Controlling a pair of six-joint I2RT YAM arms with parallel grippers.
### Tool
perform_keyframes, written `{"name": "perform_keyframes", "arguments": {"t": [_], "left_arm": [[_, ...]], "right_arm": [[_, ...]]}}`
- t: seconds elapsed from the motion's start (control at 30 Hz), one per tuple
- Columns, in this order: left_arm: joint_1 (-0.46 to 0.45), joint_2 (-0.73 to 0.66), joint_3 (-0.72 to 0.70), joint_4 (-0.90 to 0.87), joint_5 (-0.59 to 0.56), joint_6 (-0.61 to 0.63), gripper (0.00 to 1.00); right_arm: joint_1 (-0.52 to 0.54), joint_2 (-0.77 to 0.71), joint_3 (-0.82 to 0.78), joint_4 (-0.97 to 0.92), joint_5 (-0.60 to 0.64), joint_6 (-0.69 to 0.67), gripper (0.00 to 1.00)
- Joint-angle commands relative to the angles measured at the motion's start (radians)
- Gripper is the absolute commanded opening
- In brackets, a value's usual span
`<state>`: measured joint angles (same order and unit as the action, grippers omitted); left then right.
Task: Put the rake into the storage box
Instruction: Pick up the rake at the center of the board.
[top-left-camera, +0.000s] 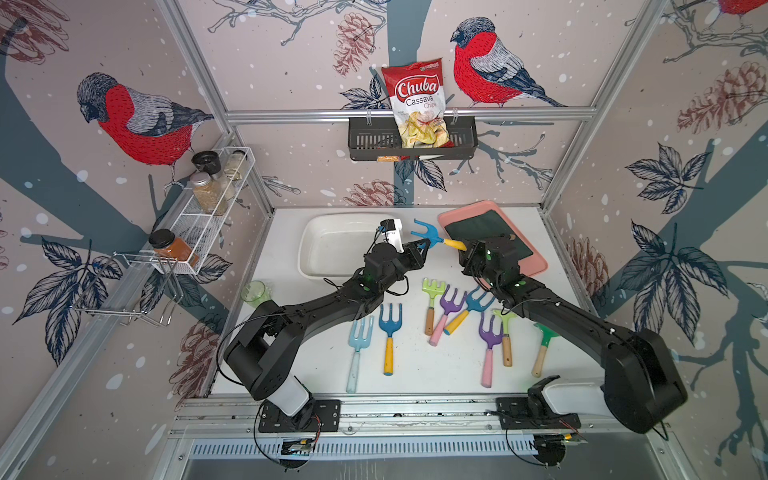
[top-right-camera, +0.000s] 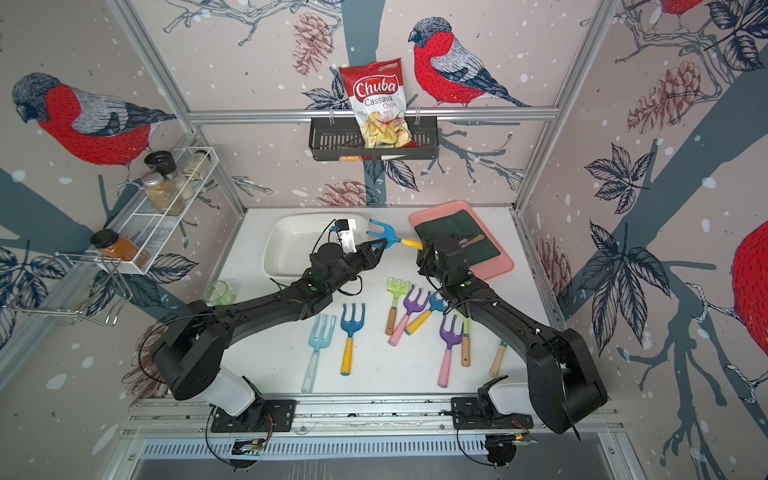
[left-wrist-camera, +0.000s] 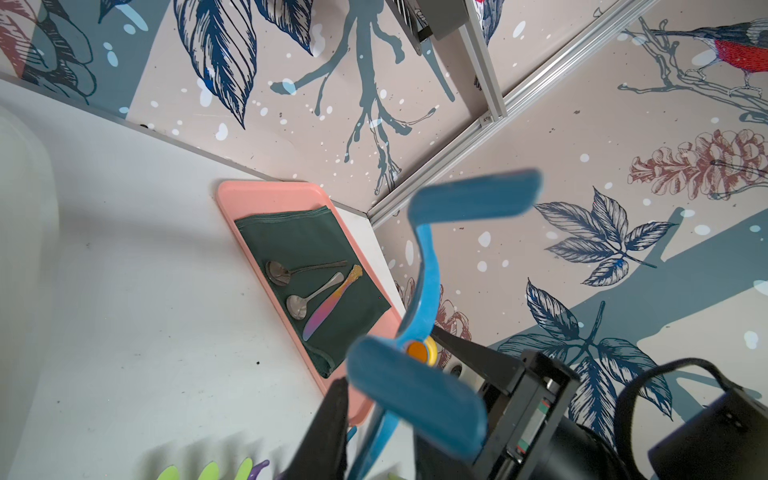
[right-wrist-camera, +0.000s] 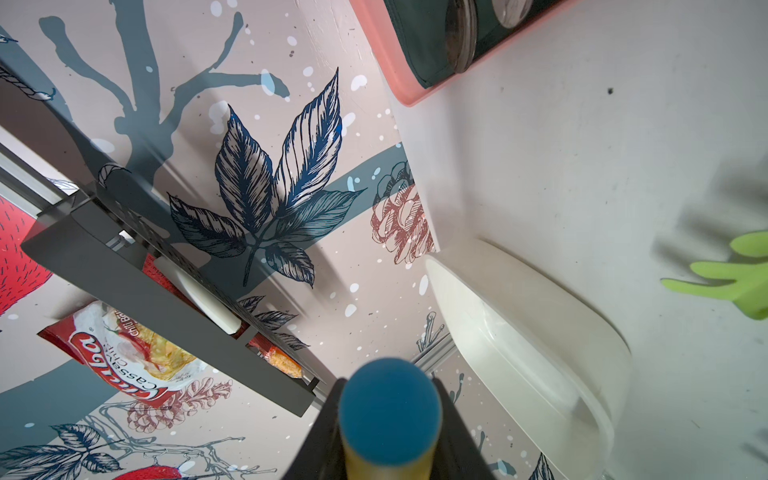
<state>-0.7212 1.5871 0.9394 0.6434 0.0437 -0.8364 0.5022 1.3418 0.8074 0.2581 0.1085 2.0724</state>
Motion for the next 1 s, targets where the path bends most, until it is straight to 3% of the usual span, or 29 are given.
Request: {"name": "perform_keyframes", "arguments": {"t": [0.0, 0.17, 0.33, 0.4, 0.53, 0.67, 0.73, 0.8, 0.83, 0.9, 0.97], "left_arm": [[-0.001, 0.007, 0.017, 0.052, -0.005, 0.010, 0.21], [-0.001, 0.014, 0.033, 0.052, -0.002, 0.011, 0.05], [0.002, 0.013, 0.038, 0.050, 0.004, 0.011, 0.00], [0.005, 0.011, 0.038, 0.047, 0.008, 0.012, 0.00], [0.032, 0.004, 0.053, 0.002, 0.041, 0.022, 0.00], [0.107, -0.008, 0.112, -0.117, 0.138, 0.040, 0.00], [0.152, 0.000, 0.162, -0.210, 0.212, 0.058, 0.00], [0.191, 0.008, 0.220, -0.310, 0.281, 0.091, 0.00], [0.214, 0.010, 0.251, -0.360, 0.318, 0.113, 0.00], [0.253, 0.016, 0.307, -0.452, 0.388, 0.144, 0.00], [0.296, 0.029, 0.366, -0.532, 0.470, 0.169, 0.00]], "right_arm": [[0.006, 0.006, -0.004, 0.077, -0.022, 0.541, 0.10], [0.007, 0.005, -0.005, 0.091, -0.020, 0.542, 0.12], [0.007, 0.003, -0.020, 0.109, -0.019, 0.542, 0.22], [0.006, 0.003, -0.022, 0.110, -0.015, 0.536, 0.36], [-0.003, -0.012, -0.030, 0.089, -0.018, 0.463, 0.73], [-0.034, -0.082, -0.068, -0.003, -0.046, 0.238, 0.93], [-0.035, -0.132, -0.090, -0.045, -0.037, 0.107, 0.94], [-0.044, -0.168, -0.092, -0.101, -0.035, -0.103, 0.95], [-0.051, -0.177, -0.085, -0.117, -0.038, -0.269, 0.95], [-0.070, -0.164, -0.059, -0.196, -0.096, -0.476, 0.98], [-0.106, -0.134, -0.062, -0.148, -0.223, -0.716, 0.98]]}}
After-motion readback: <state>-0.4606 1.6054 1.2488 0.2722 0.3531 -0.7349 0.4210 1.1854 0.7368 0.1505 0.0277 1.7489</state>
